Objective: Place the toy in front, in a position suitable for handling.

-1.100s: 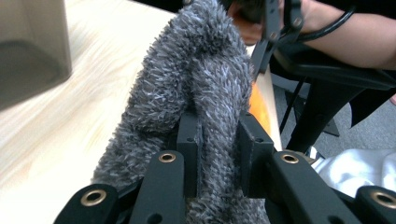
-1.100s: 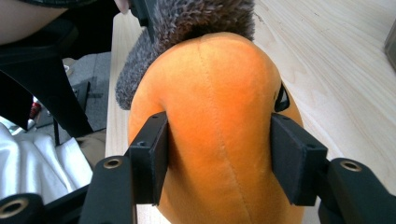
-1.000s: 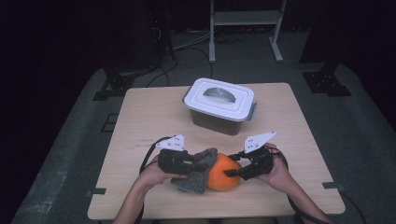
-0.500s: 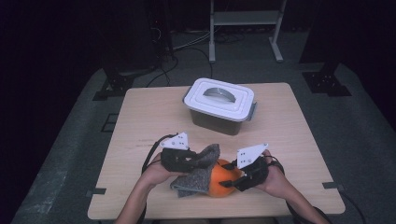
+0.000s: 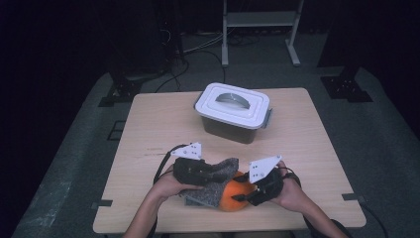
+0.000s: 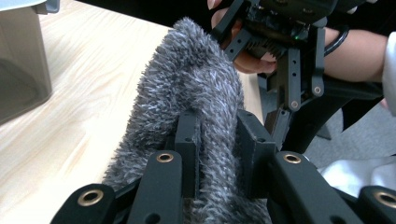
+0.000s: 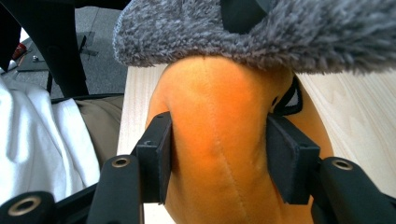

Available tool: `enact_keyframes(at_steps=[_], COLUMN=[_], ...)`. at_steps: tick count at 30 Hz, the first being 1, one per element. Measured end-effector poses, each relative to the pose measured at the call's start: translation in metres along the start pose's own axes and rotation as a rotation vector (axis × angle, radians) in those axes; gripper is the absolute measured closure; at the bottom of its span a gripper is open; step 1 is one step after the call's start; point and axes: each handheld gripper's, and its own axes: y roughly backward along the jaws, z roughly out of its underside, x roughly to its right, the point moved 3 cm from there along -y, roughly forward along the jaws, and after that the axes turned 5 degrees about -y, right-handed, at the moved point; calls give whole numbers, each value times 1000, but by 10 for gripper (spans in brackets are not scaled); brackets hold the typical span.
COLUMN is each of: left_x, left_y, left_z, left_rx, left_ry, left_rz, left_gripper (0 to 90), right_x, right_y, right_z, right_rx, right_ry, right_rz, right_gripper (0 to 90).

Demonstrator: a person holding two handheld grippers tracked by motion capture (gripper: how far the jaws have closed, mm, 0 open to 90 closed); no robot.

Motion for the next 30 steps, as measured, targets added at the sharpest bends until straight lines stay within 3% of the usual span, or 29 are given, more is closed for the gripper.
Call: enact_keyframes(at_steps=[8,12,17,20,24,26,30], left_x=[-16,-22,-18,-12,5,8,1], left_y=[13,12,8,9,2,-1,1], left_z=[26,37,29,19,-1,-4,3], left_rx=[-24,11,19,53,63,44,27], left_ry=[76,133,106,83,12,-22,-8], left_rz=[-31,-3,13,37,65,53,26], left_gripper=[723,724,724,724,722,718,719], right_x=[16,24,23,23,21,19,24], right_y=[13,20,19,17,14,13,18], right_z=[9,15,14,13,9,8,12], right_rx=[27,47,46,50,40,32,41], right_ry=[-62,-112,-110,-117,-102,-91,-121], right_rz=[-10,-21,-25,-24,-20,-14,-13], right_gripper=[463,463,459,457,456,456,456])
